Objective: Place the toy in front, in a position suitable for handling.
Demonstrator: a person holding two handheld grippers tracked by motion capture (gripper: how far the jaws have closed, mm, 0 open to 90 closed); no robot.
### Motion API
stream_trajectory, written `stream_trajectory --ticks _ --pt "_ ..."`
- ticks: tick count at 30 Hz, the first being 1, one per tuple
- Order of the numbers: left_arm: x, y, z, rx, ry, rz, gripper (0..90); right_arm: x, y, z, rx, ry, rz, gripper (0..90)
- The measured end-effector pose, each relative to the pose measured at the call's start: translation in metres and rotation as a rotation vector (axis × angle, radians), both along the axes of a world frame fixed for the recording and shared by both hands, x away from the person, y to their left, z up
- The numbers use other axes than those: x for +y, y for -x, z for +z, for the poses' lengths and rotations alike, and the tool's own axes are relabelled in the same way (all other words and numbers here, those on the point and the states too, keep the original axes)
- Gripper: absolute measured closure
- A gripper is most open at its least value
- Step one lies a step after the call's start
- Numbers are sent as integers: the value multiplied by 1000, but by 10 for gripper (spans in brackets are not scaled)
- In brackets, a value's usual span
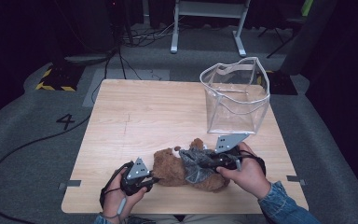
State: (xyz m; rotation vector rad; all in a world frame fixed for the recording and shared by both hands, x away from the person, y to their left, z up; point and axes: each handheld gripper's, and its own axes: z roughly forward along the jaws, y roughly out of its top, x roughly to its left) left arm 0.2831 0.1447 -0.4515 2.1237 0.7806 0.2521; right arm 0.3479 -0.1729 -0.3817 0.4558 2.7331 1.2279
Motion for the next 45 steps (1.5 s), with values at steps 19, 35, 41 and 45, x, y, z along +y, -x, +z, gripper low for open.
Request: stream_trajectory --ticks 19,35,41,45 --pt "-1 2 3 -27 -23 3 681 -87 -14 -20 61 19 -215 739" --pt "-27 4 6 -163 -173 -47 707 -124 -18 15 -7 -18 -307 733" --pt "-22 8 -1 -138 -143 -55 714 -80 -32 17 8 -68 -212 731" --pt "-19 12 -3 -134 -139 -52 714 -56 -41 -12 82 -38 -175 731"
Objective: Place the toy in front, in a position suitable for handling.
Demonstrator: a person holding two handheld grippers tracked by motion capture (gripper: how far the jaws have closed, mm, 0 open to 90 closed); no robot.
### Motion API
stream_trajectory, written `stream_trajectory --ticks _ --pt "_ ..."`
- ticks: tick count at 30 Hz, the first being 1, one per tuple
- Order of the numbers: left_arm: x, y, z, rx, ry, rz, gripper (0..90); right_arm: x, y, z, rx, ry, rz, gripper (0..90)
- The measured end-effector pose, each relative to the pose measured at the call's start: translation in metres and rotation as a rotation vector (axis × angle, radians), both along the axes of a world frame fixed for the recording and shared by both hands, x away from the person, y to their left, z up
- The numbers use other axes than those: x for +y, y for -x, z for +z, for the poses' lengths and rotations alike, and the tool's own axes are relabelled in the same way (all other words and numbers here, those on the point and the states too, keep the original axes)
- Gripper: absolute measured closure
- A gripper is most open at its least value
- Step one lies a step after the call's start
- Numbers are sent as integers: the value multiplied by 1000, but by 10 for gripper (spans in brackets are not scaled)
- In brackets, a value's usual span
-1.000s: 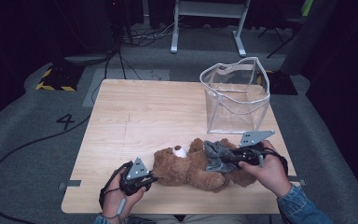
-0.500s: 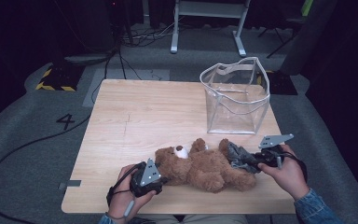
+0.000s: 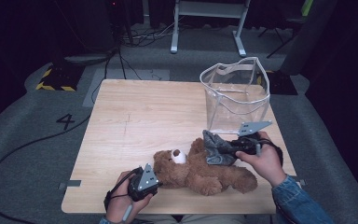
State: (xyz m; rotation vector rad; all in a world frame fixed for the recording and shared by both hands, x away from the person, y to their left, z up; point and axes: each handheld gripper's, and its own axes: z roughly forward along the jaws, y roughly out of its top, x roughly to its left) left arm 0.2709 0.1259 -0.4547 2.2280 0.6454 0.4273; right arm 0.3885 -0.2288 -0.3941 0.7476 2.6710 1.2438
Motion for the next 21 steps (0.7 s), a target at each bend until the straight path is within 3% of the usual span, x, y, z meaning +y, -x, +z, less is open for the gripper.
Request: stream_trajectory --ticks 2,3,5,7,12,15,21 --pt "0 0 0 2 4 -5 714 0 -2 -7 14 8 -6 731" --pt "1 0 -1 6 7 -2 715 -7 -7 -17 33 7 -23 732" --pt "1 1 -1 4 14 -1 714 -18 -12 -24 40 39 -59 732" --pt "1 0 0 1 12 -2 714 -30 -17 -31 63 37 -88 732" --pt "0 0 0 1 12 -1 713 -52 -26 -30 30 52 -165 732" --pt "1 -1 0 7 17 -3 712 -65 -30 -32 5 107 -207 732" --pt "3 -4 0 15 38 -1 701 -93 -31 -38 12 106 -291 730"
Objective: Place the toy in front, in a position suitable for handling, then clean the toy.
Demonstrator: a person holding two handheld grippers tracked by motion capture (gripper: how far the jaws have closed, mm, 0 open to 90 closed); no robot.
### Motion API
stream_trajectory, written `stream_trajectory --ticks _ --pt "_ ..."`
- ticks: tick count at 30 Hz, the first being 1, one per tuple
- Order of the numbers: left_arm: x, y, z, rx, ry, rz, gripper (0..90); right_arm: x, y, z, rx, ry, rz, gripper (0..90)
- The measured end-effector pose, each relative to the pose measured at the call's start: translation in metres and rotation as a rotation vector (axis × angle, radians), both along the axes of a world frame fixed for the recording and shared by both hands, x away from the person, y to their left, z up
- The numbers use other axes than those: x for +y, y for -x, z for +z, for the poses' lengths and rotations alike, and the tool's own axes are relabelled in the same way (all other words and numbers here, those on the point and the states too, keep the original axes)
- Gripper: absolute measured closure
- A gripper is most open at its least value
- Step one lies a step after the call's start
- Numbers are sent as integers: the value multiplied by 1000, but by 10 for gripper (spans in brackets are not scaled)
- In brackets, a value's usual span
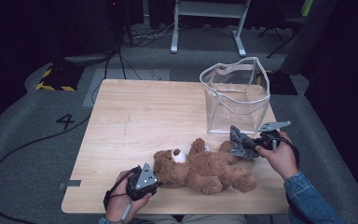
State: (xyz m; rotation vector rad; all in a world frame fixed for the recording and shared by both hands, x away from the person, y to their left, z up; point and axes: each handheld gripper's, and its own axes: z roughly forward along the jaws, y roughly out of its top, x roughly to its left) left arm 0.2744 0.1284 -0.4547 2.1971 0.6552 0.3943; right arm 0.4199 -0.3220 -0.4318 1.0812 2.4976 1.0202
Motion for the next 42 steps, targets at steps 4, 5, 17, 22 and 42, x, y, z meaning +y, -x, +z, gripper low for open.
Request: stream_trajectory --ticks 4,5,17,22,42 --pt "1 -2 -1 8 18 0 693 -17 2 -6 -4 -29 -58 670" --pt "2 -3 0 4 16 -3 691 -19 3 -8 -14 -22 -65 612" --pt "3 -9 4 11 21 -6 640 -29 54 27 -189 -94 -60 337" --pt "3 -6 5 -2 18 -3 588 -30 89 41 -193 -131 -4 343" --pt "5 0 -6 -51 62 9 560 -6 142 4 -116 -162 207 270"
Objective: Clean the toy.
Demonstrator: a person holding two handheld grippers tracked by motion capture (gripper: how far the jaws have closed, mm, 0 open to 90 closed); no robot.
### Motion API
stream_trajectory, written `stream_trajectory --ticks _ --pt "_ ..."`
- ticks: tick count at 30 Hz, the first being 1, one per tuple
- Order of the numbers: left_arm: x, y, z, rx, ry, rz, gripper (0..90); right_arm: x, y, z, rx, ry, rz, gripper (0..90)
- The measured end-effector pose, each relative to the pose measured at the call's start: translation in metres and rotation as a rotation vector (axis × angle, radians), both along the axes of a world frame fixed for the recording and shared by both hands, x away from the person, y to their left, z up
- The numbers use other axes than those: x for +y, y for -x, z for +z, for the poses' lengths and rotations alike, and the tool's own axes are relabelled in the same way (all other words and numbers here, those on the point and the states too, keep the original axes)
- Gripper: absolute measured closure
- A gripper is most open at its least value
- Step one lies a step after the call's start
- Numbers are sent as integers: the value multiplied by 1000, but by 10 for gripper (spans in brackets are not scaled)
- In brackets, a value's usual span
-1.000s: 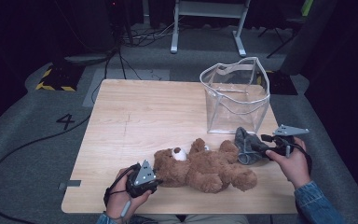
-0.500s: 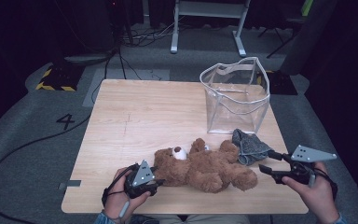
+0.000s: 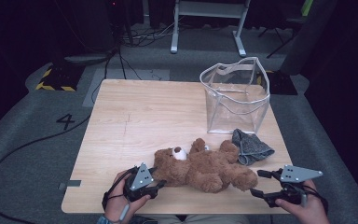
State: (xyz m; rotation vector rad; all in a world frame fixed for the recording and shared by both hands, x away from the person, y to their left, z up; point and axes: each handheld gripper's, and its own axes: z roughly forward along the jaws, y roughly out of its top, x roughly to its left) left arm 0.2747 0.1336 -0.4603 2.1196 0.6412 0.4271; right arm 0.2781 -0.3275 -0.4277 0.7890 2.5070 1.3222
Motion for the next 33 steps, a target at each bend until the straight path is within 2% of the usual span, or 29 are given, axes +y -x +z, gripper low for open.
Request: stream_trajectory --ticks 1,3,5,6,9,10,12,13,15,19,21,22,23,24,28,29,30,31,33 --pt "0 0 0 0 0 0 601 0 0 0 0 0 0 270" --pt "1 1 3 0 -6 -5 656 12 -6 -5 -10 -15 32 402" --pt "1 3 5 -1 -29 -10 700 16 -8 -3 -27 14 47 524" --pt "1 3 5 -1 -29 -10 714 16 -8 -3 -27 14 47 524" --pt "1 8 12 11 -19 -26 740 17 -6 8 -54 28 46 645" --pt "1 8 12 11 -19 -26 742 17 -6 8 -54 28 46 645" --pt "3 15 21 -3 -8 -46 745 14 -1 20 -72 28 46 669" --pt "3 15 21 -3 -8 -46 744 14 -1 20 -72 28 46 669" --pt "4 20 26 -1 6 -56 746 13 3 30 -79 32 58 683" --pt "7 30 33 14 24 -71 750 13 8 39 -59 26 70 691" --pt "9 34 38 33 29 -86 750 13 12 45 -50 17 79 695" --pt "11 39 44 71 45 -102 750 12 16 52 -39 5 90 696" --pt "11 39 44 71 45 -102 750 11 18 55 -37 0 96 696" --pt "13 43 49 99 65 -113 750 11 20 59 -35 -5 101 697" --pt "15 42 50 130 93 -106 750 9 21 67 -23 -21 106 696" --pt "16 34 44 165 107 -84 751 9 14 66 -17 -28 95 696" --pt "16 34 44 165 107 -84 751 10 8 63 -5 -36 88 696" --pt "17 23 36 200 120 -52 752 11 1 59 14 -44 80 695" --pt "18 9 28 242 134 -24 752 12 -17 49 51 -60 56 695"
